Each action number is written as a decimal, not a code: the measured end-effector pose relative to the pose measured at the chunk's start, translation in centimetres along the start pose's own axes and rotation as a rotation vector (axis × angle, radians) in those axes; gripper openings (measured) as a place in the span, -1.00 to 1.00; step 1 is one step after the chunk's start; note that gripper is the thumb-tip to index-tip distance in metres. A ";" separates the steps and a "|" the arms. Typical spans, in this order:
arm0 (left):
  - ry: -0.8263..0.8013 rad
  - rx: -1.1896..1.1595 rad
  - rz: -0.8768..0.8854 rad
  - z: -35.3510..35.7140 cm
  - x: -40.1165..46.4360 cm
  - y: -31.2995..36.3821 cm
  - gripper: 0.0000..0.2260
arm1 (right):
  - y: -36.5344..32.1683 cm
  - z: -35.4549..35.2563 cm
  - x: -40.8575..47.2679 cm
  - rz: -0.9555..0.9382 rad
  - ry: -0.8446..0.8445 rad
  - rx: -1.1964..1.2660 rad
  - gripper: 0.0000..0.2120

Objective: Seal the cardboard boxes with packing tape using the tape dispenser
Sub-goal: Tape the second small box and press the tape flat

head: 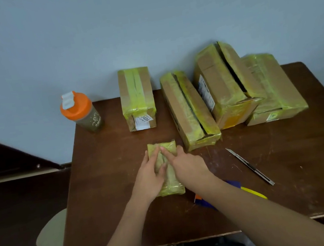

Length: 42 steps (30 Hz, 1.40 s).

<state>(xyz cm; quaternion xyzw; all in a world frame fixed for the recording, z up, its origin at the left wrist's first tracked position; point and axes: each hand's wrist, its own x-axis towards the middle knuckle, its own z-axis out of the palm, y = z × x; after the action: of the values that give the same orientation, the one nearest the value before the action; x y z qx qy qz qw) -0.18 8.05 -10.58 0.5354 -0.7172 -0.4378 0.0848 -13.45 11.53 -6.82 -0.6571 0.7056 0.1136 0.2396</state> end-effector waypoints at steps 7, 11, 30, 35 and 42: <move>0.028 -0.037 -0.067 0.3 -0.5 0.0 -0.47 | 0.4 -2.9 0.3 0.010 0.084 -0.032 -0.54; -0.046 0.073 -0.074 -0.1 -1.1 0.3 -0.48 | 2.6 -3.9 -1.6 0.056 0.170 0.128 -0.71; 0.147 0.398 0.138 1.4 -4.9 4.7 -0.68 | 5.0 1.6 -8.2 0.144 -0.333 -0.178 0.03; 0.192 0.364 0.262 0.9 -6.3 5.1 -0.75 | 4.1 2.5 -8.6 0.183 -0.302 -0.348 0.02; 0.014 0.244 0.132 0.8 -7.8 4.4 -0.74 | 4.6 2.2 -8.4 0.133 -0.277 -0.305 -0.12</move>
<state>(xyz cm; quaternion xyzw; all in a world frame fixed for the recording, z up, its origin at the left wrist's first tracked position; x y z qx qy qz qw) -0.46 15.21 -5.18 0.4965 -0.7983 -0.3369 0.0527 -17.41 20.42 -5.33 -0.6159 0.6824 0.3238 0.2238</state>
